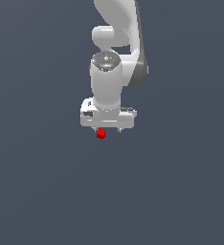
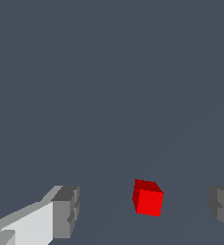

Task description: Pick up the red cube and move it to a goal position.

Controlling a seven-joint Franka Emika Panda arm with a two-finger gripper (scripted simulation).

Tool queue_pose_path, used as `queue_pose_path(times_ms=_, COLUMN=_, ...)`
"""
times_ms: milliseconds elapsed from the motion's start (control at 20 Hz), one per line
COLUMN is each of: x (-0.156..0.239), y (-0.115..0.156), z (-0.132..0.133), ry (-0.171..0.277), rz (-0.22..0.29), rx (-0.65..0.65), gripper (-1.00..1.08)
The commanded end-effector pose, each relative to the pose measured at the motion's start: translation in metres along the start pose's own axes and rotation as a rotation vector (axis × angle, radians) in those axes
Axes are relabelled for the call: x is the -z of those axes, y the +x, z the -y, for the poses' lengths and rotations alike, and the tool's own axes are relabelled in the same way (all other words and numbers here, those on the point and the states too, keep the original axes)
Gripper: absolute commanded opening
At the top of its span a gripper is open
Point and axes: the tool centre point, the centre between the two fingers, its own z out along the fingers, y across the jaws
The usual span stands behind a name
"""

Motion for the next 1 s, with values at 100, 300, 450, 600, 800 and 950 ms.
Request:
queue_pose_path(times_ms=100, x=-0.001, y=-0.001, z=0.0, ry=0.0, rz=0.0, rx=-0.001, gripper=1.0)
queue_pose_path(times_ms=300, x=-0.009, y=-0.005, z=-0.003, ry=0.001, rz=0.001, rx=-0.009, gripper=1.0)
queue_pose_path(times_ms=450, x=-0.02, y=-0.012, z=-0.007, ry=0.001, rz=0.003, rx=-0.021, gripper=1.0)
queue_pose_path(times_ms=600, x=-0.036, y=-0.021, z=-0.012, ry=0.002, rz=0.005, rx=-0.038, gripper=1.0)
queue_pose_path(times_ms=800, x=-0.064, y=-0.037, z=-0.021, ry=0.003, rz=0.01, rx=-0.067, gripper=1.0)
queue_pose_path(times_ms=950, x=-0.089, y=-0.052, z=-0.028, ry=0.005, rz=0.013, rx=-0.093, gripper=1.0)
